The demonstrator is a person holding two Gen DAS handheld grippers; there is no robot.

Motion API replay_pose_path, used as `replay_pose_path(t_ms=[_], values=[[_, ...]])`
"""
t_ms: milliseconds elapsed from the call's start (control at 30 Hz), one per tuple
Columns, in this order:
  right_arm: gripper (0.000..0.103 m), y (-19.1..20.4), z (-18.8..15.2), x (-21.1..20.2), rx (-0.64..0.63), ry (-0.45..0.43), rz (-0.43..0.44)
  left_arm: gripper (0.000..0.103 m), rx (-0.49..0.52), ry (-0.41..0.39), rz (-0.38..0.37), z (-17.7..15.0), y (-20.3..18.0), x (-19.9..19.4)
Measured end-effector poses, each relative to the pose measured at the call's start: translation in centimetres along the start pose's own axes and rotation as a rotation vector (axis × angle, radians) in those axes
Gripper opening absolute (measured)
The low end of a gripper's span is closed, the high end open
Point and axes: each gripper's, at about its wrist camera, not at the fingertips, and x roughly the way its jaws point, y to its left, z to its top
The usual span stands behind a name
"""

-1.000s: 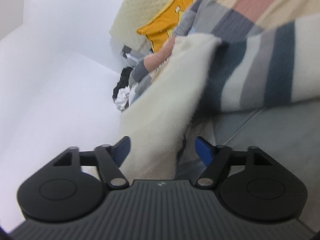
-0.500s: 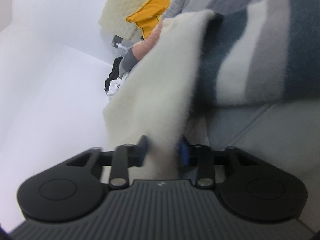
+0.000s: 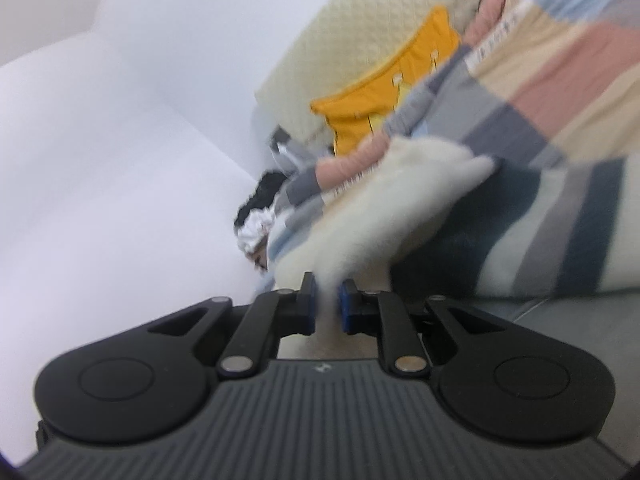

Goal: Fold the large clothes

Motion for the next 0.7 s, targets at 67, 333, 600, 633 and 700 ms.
replay_pose_path(t_ms=[67,333,600,633,700], values=[[0.014,0.6,-0.2,-2.2,-0.022,-0.021,-0.028,0.015,0.049,0.020,0.024,-0.7,-1.0,-1.1],[0.014,2.7,-2.3,-7.7,-0.069,-0.007,-0.229,0.015,0.034,0.152,0.102,-3.5,-0.5,-3.7],[0.015,-2.6,-5.0,-5.2,0.128,0.186,-0.461,0.015,-0.056,0.279,0.234,-4.6,2.5,-1.5],[0.015,-2.8,-4.9,-4.9,0.127,0.193,-0.470,0.015,-0.059,0.286,0.245,-4.7,2.8,-1.4],[0.017,-2.8,-5.3,-4.7,0.121,0.204,-0.477,0.015,-0.084,0.312,0.265,-5.0,3.5,-1.0]])
